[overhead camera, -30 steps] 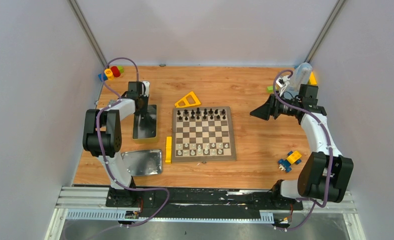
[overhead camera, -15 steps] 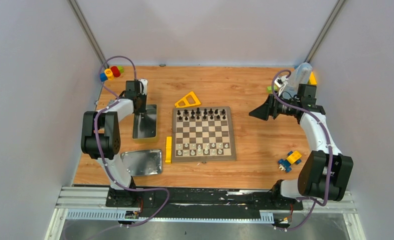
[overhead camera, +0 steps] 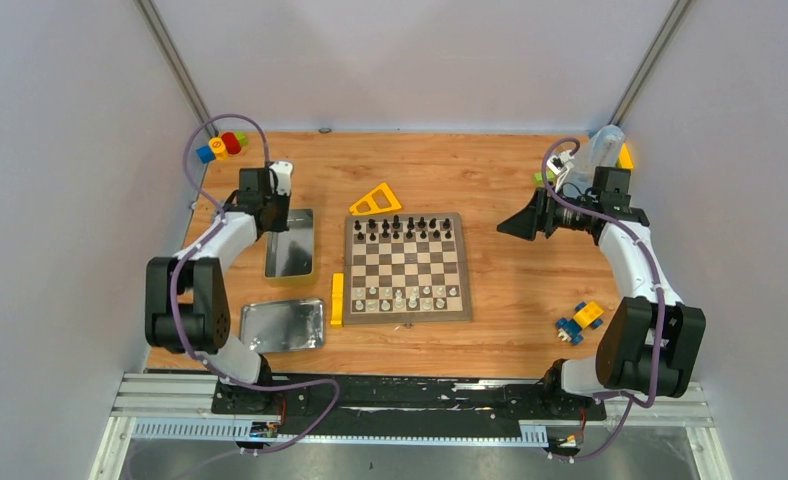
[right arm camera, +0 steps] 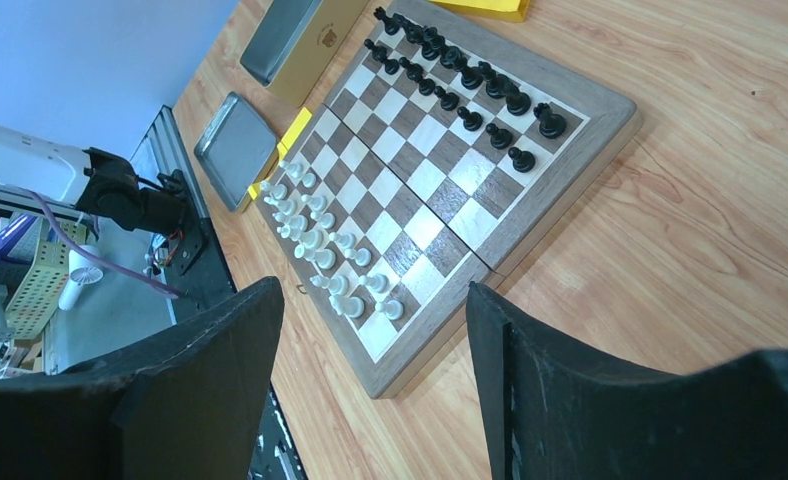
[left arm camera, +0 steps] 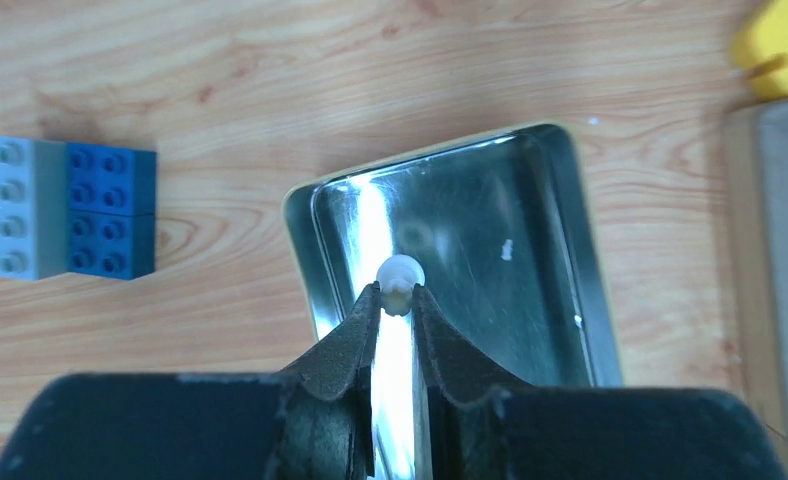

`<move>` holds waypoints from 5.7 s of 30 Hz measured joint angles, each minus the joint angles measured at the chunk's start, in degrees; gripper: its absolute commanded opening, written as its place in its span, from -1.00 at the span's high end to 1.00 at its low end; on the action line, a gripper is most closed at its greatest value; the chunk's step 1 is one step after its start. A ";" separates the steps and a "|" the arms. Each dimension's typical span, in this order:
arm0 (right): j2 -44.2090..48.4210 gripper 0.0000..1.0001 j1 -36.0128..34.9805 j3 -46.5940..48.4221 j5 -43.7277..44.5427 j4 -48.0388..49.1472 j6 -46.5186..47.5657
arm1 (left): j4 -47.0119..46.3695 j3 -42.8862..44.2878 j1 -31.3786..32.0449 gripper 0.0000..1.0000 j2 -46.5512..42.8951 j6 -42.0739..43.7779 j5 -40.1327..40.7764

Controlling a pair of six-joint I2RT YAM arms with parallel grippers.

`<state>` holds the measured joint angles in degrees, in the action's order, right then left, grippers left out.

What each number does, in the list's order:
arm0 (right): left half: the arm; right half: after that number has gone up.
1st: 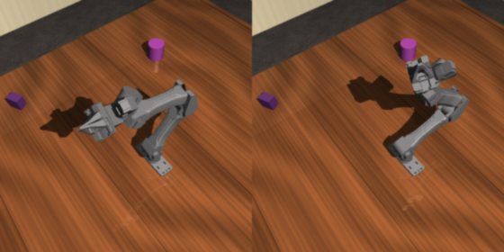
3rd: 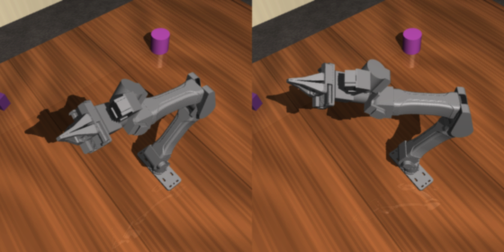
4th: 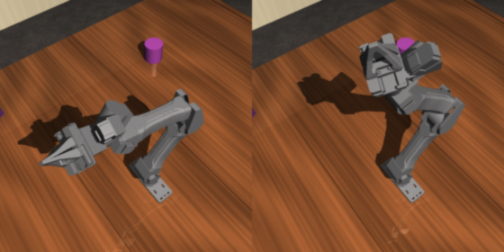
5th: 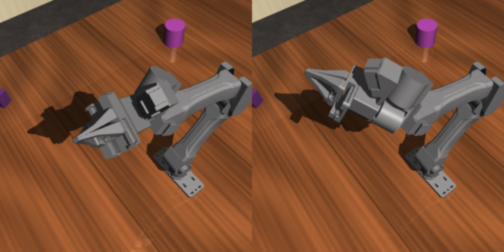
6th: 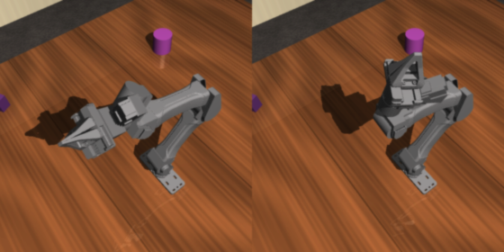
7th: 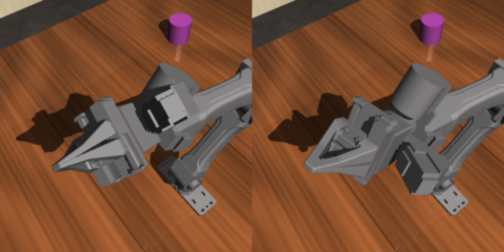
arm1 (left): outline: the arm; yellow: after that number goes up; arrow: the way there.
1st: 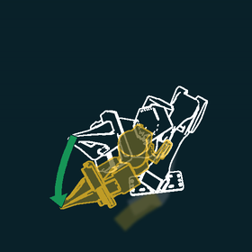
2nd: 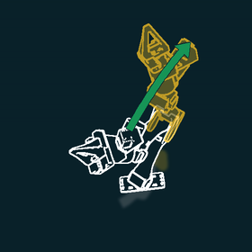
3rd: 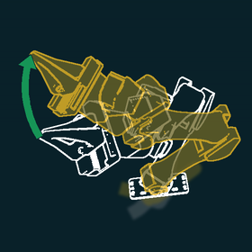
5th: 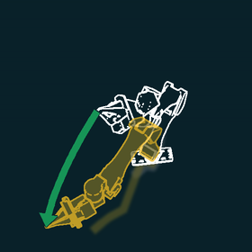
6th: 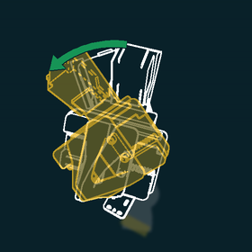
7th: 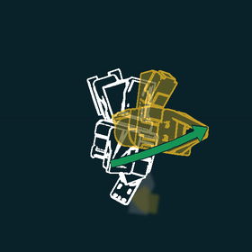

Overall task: Set up the chess pieces on the board
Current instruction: Pick up the chess piece from the storage box, then place the chess piece on the chessboard, then reset both arms

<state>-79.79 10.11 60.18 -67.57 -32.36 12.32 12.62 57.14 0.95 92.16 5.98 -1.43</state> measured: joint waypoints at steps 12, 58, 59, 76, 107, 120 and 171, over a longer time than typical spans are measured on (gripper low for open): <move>-0.07 -0.33 -0.61 0.98 1.79 -0.42 0.48 | 10.40 1.86 5.66 0.63 -16.81 8.61 -15.87; -0.76 -0.30 1.99 2.29 12.92 -1.27 0.44 | 7.28 18.18 57.59 0.65 15.08 17.84 -20.50; -0.76 -0.30 1.99 2.29 12.83 -1.27 0.44 | 7.26 18.25 57.59 0.64 15.17 17.88 -20.41; -0.76 -0.31 1.99 2.38 12.00 -1.29 0.44 | 7.32 18.34 57.59 0.58 15.96 18.75 -19.85; -0.76 -0.31 1.99 2.56 11.87 -1.33 0.46 | 8.52 19.21 58.01 0.24 16.98 19.56 -19.19; -0.76 -0.43 1.99 2.56 11.69 -1.49 0.52 | 12.96 19.32 57.94 -0.07 9.79 20.00 -16.79; 26.47 -0.99 1.99 -5.95 36.30 6.95 -7.10 | 2.58 -15.56 -7.37 -1.00 -52.72 -2.64 -1.64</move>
<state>-53.32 12.10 54.24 -31.27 -25.41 5.21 15.20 41.58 -6.42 39.44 3.33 -3.07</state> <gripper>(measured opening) 0.995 0.998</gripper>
